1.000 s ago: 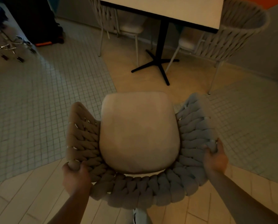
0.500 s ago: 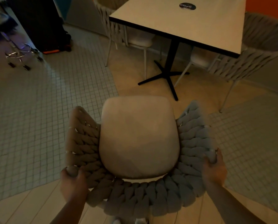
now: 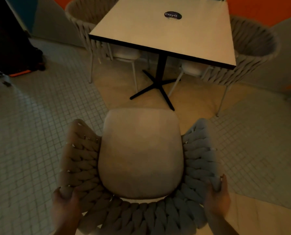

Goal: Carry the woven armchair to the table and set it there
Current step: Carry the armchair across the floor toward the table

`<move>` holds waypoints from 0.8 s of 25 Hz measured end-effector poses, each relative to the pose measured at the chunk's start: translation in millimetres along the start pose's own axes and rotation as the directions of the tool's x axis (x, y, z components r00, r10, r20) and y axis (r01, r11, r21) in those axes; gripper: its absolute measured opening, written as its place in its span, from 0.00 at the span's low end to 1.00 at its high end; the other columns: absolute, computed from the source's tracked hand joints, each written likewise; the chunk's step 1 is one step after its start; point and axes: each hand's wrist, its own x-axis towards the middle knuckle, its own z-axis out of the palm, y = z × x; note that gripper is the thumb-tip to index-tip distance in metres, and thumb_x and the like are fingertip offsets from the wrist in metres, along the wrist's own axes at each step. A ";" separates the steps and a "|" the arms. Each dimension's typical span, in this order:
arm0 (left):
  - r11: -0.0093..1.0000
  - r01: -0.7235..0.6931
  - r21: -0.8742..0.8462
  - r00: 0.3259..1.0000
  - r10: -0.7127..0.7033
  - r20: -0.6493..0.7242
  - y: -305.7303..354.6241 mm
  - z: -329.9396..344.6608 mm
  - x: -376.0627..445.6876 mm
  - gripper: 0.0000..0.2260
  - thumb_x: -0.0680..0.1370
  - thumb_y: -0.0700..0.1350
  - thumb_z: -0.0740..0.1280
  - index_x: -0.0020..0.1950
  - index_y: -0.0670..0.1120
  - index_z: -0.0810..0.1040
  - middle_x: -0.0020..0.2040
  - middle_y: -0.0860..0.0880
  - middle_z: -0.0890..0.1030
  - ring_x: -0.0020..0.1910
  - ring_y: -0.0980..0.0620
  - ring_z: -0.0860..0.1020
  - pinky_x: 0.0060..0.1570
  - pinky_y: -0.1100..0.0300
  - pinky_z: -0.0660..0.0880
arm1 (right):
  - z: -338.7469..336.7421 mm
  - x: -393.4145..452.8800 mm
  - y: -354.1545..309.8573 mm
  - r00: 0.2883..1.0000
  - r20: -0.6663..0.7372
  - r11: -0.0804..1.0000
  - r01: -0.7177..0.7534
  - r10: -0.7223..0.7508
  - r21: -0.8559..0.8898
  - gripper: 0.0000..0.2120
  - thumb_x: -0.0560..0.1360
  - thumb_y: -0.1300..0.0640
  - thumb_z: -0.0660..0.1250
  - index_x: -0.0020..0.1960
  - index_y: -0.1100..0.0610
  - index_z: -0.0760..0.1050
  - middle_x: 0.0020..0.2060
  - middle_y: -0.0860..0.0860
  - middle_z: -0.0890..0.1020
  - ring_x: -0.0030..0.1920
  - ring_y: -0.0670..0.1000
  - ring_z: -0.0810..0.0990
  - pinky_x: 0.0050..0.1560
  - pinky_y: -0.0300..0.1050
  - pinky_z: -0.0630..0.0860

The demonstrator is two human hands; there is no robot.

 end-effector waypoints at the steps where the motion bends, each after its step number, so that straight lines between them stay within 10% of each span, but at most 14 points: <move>1: 1.000 -0.010 0.003 1.000 0.010 0.009 4.9 1.3 7.1 0.21 0.73 0.49 0.69 0.63 0.44 0.70 0.56 0.36 0.80 0.54 0.35 0.78 0.48 0.46 0.72 | 0.7 -2.9 -0.4 1.000 -0.019 1.000 -0.008 0.008 0.009 0.32 0.75 0.54 0.68 0.76 0.56 0.61 0.69 0.60 0.73 0.67 0.64 0.72 0.62 0.55 0.69; 20: 0.973 -0.191 0.133 0.974 0.171 0.147 32.9 2.3 83.1 0.20 0.72 0.49 0.69 0.61 0.41 0.72 0.52 0.34 0.80 0.50 0.34 0.78 0.44 0.46 0.72 | 26.4 -55.4 -6.6 0.980 -0.129 0.988 -0.146 0.150 0.042 0.32 0.76 0.51 0.66 0.77 0.51 0.59 0.69 0.58 0.74 0.66 0.65 0.73 0.62 0.59 0.70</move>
